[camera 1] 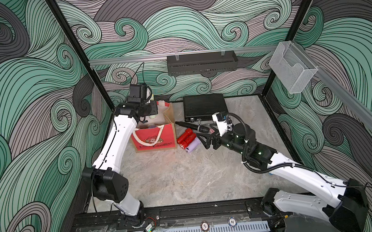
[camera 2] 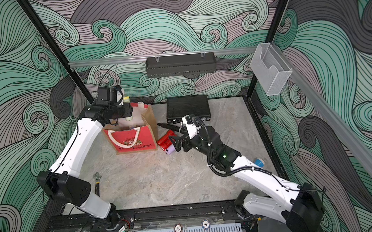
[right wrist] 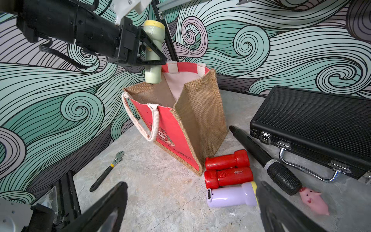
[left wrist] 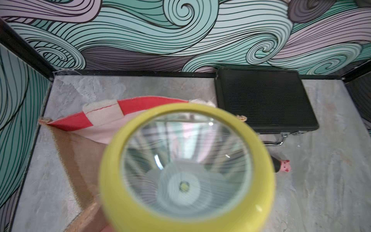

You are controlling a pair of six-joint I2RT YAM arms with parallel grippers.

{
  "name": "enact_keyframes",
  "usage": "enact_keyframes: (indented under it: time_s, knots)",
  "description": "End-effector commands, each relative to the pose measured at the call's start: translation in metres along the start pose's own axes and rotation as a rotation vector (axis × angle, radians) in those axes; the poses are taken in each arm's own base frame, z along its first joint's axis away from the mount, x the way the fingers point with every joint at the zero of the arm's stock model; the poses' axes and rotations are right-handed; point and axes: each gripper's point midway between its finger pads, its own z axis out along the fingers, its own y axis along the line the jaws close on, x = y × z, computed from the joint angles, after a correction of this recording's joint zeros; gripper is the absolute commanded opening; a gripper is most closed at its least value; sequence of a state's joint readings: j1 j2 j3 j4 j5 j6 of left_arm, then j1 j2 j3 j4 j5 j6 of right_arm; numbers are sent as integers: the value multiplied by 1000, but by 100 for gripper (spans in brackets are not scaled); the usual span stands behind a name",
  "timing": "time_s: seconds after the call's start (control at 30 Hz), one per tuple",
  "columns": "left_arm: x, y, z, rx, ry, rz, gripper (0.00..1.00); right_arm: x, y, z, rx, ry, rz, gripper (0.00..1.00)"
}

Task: Put the flashlights into the tote bags
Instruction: Place the flashlight in the canvas bag.

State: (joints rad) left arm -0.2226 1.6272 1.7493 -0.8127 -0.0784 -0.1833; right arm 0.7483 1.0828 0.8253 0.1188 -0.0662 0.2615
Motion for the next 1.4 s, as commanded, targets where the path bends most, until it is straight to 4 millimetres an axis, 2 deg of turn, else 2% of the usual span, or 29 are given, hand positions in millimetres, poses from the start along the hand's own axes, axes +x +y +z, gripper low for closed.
enact_keyframes:
  time_s: [0.0,0.47,0.7,0.93,1.13,1.2,1.37]
  knots:
    - [5,17,7,-83,32,22,0,-5,-2,-1,18,-10,-10,99]
    - [64,32,67,-155,217,16,0,7,-11,6,57,36,-3,99]
    - [85,31,92,-135,303,-18,0,12,-15,10,75,60,6,99]
    - [104,37,109,-176,403,-15,0,17,-17,12,85,74,8,99]
    - [110,40,117,-190,416,-27,0,19,-19,12,91,84,8,99]
    - [111,40,118,-190,417,-31,5,20,-21,12,98,88,7,99]
    - [107,41,116,-192,400,-41,30,21,-24,12,113,97,13,99]
